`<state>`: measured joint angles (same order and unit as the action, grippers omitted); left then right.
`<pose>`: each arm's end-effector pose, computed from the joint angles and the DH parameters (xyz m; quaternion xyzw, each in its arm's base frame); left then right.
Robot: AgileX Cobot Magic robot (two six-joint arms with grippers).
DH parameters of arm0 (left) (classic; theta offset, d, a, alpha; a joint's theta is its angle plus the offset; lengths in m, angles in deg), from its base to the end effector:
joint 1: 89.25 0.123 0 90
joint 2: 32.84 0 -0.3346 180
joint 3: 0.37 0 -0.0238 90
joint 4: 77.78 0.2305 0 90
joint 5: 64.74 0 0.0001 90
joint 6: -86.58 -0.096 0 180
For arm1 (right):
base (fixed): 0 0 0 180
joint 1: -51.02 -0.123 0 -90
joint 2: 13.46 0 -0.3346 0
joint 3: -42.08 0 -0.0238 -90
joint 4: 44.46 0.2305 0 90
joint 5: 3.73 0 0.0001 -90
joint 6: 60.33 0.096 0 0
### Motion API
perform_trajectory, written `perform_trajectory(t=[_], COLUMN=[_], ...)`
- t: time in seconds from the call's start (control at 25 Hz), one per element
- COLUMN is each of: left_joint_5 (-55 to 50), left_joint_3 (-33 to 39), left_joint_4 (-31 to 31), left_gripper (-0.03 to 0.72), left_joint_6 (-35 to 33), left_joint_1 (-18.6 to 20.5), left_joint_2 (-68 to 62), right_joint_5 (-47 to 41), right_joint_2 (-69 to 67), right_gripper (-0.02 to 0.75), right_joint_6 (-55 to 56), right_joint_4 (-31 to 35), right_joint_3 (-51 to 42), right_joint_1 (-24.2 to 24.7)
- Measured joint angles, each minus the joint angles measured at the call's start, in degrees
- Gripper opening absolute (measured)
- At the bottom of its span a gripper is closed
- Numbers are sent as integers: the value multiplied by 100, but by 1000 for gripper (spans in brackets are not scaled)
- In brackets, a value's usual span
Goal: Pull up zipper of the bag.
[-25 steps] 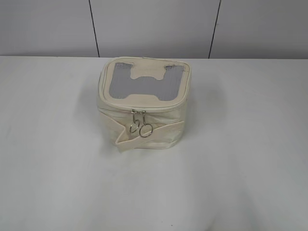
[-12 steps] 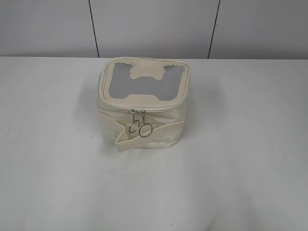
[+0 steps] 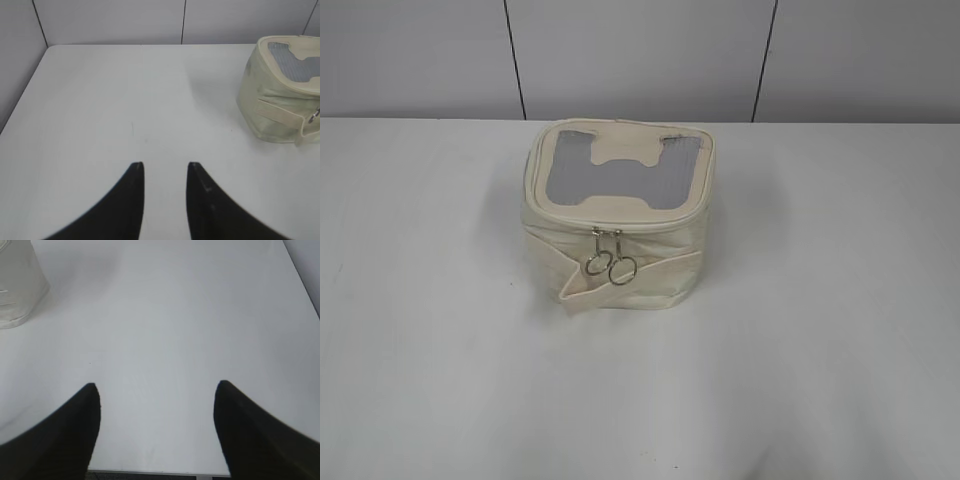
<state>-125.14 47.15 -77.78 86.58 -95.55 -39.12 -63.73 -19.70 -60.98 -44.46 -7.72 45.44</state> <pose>-0.0727 0.0080 0.2755 0.0461 0.8384 -0.0298 0.5424 -0.0682 -0.0067 0.2656 -0.0461 0.8470 0.0228 0.5291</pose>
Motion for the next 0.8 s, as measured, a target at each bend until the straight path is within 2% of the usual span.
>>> perform_trajectory(t=[0.8], left_joint_5=[14], left_joint_3=[0], left_joint_4=[0], left_gripper=[231], left_joint_6=[0], left_joint_1=[0], left_joint_2=[0], right_joint_5=[5], right_joint_2=[0], right_gripper=[555], right_joint_6=[6], right_joint_4=[0], right_joint_3=[0], right_joint_1=[11])
